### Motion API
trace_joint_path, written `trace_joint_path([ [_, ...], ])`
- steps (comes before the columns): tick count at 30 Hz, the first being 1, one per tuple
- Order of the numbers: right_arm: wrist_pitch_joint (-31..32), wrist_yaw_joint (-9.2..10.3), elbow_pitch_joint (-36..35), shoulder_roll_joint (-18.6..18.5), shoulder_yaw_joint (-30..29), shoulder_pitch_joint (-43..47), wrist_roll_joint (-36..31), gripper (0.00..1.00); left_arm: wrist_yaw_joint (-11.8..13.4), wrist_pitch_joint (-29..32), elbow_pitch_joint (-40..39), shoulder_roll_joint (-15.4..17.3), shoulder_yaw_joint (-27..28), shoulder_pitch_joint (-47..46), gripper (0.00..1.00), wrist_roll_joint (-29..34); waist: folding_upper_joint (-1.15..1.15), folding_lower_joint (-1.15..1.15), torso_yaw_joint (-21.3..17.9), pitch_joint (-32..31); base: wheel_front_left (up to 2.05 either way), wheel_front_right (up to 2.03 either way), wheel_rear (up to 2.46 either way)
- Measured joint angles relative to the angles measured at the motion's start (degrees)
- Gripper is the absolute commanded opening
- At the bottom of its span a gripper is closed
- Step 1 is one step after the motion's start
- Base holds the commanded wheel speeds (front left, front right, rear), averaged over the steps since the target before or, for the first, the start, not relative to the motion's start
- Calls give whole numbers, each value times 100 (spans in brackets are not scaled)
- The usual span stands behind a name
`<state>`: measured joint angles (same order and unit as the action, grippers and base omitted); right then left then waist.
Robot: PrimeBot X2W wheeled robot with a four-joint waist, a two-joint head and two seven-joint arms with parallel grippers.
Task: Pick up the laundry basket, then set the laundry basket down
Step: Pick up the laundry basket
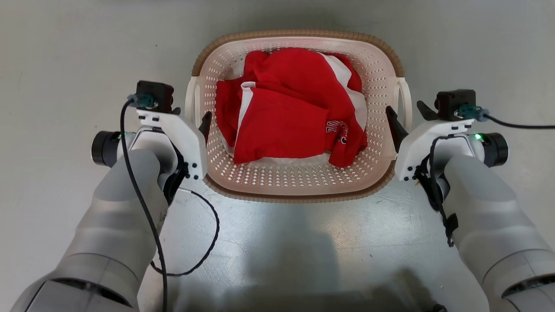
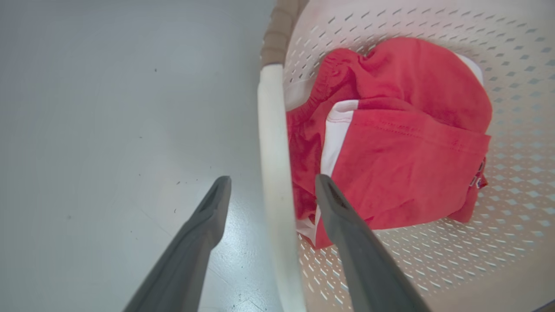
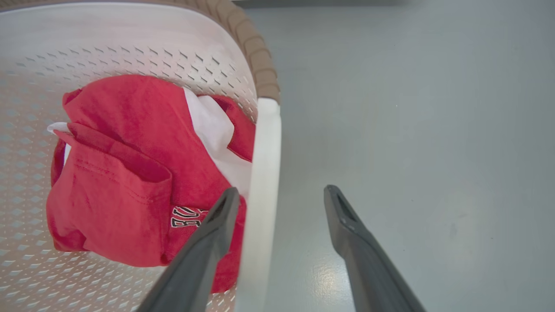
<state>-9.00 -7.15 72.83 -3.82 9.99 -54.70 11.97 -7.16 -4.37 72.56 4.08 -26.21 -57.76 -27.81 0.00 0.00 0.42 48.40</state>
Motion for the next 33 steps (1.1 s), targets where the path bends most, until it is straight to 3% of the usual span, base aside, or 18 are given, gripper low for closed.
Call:
trace_joint_path([
  [10, 320, 0, 47, -4, 234, -93, 359, 100, 0, 147, 38, -2, -210, -155, 100, -57, 0, 0, 11, 39, 0, 0, 0],
  [28, 366, 0, 80, -4, 711, -301, 788, 100, 0, 286, 93, 35, -524, -269, 100, -165, 0, 0, -35, 77, 0, 0, 0],
  [29, 366, 0, 85, -4, 726, -300, 802, 78, 0, 285, 97, 35, -552, -269, 100, -174, 0, 0, -34, 75, 0, 0, 0],
  [30, 366, 0, 88, -4, 745, -300, 845, 5, 0, 282, 99, 34, -586, -269, 84, -174, 0, 0, -32, 74, 0, 0, 0],
  [31, 372, 0, 88, -4, 768, -300, 891, 0, 0, 278, 99, 35, -622, -271, 35, -172, 0, 0, -29, 74, 0, 0, 0],
  [32, 435, 0, 88, -4, 791, -299, 940, 0, 0, 256, 101, 38, -643, -272, 0, -172, 0, 0, -27, 71, 0, 0, 0],
  [33, 532, 0, 91, -8, 835, -295, 1004, 0, 0, 276, 102, 41, -687, -274, 0, -170, 0, 0, -22, 68, 0, 0, 0],
])
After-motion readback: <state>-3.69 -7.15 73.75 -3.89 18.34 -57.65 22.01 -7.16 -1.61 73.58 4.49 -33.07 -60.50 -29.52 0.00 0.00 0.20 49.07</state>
